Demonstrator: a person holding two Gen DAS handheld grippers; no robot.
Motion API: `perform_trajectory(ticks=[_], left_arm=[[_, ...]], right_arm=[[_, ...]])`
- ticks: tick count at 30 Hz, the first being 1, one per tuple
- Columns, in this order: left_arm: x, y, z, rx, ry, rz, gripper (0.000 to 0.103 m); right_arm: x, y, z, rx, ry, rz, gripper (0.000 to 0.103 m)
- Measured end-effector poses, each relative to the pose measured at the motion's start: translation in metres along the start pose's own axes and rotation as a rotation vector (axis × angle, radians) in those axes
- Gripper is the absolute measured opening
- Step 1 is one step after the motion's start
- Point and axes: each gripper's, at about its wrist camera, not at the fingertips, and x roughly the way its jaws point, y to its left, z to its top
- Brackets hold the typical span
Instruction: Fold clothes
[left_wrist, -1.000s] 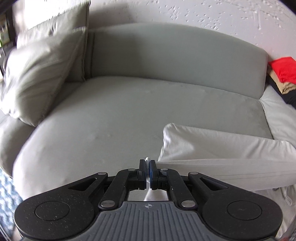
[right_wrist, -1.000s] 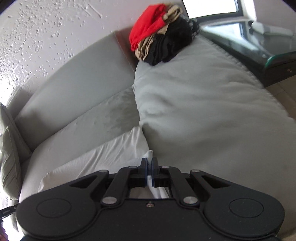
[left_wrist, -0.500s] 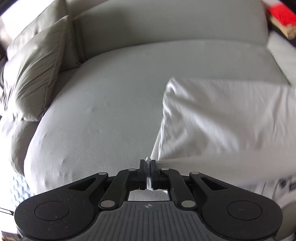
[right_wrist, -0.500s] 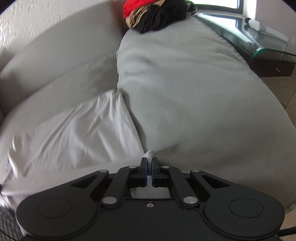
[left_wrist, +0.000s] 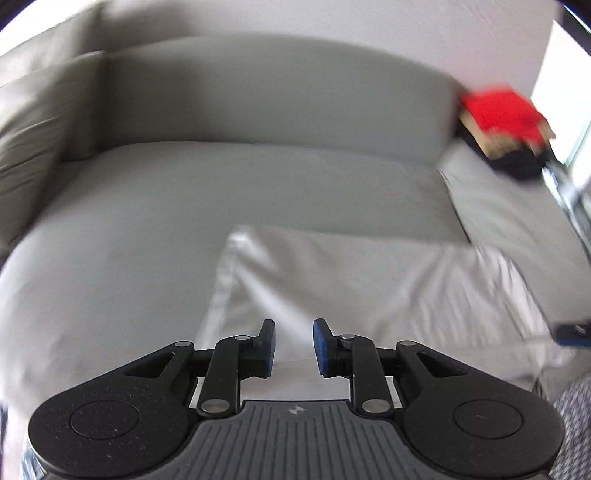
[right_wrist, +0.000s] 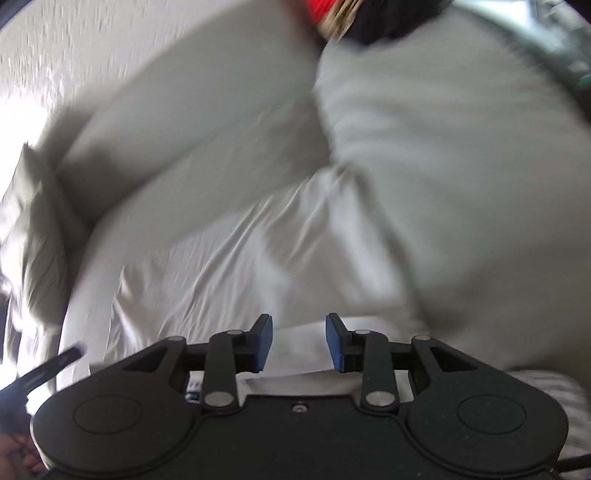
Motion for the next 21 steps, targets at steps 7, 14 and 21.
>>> perform_trajectory(ticks=[7,14,21], left_arm=[[0.072,-0.056,0.010,0.160,0.123,-0.049,0.022],[0.048,-0.052,-0.028,0.261,0.239,-0.150,0.010],[-0.036,-0.002,-0.067,0.128,0.152,-0.295,0.017]], right_arm=[[0.058,0.022,0.035,-0.053,0.026,-0.122,0.031],[0.050,0.002,0.005,-0.033,0.165,-0.100,0.031],[-0.033,-0.023,-0.047,-0.012,0.145,0.028,0.032]])
